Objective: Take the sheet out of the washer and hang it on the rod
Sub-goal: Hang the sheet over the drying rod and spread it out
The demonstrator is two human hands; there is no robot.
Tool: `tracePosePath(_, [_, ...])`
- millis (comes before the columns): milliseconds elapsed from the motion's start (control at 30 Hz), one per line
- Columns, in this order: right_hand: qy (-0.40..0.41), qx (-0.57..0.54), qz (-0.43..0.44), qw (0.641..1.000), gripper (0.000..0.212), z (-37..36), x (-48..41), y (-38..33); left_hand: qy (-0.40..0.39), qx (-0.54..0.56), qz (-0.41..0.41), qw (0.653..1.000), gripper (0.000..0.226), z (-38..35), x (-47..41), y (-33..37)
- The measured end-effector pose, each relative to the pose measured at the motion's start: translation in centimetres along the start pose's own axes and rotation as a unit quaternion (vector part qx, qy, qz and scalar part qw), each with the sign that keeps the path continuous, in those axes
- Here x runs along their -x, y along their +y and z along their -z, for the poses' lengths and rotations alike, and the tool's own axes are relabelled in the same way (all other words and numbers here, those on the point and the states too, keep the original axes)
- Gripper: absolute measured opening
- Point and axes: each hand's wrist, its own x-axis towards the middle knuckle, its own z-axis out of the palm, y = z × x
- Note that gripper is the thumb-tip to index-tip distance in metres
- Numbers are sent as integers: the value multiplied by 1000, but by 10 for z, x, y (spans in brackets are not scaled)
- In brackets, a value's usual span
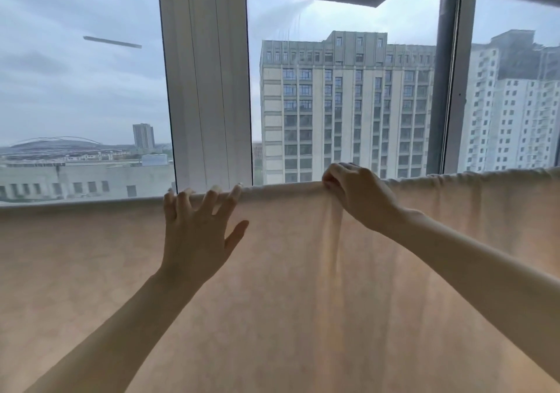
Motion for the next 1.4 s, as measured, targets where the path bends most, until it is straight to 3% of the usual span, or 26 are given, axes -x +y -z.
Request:
tracePosePath(233, [-9, -2, 17, 1000, 10, 7, 5, 0, -26, 1, -16, 1000, 66, -1, -5, 8])
tracePosePath(533, [1, 72, -102, 992, 13, 5, -12, 0, 5, 36, -29, 999, 66, -1, -15, 47])
tracePosePath(767, [-11, 168, -63, 984, 9, 2, 2, 7, 30, 60, -60, 996, 62, -8, -23, 68])
tracePosePath(1100, [4, 63, -56, 996, 11, 22, 20, 46, 30, 91, -80, 992, 66, -6, -47, 120])
tracePosePath(1233, [10, 70, -30, 997, 18, 27, 32, 57, 41, 93, -81, 992, 68, -9, -51, 131])
tracePosePath(1400, [28, 93, -17, 995, 10, 27, 22, 63, 65, 91, -86, 990, 68, -14, -50, 129])
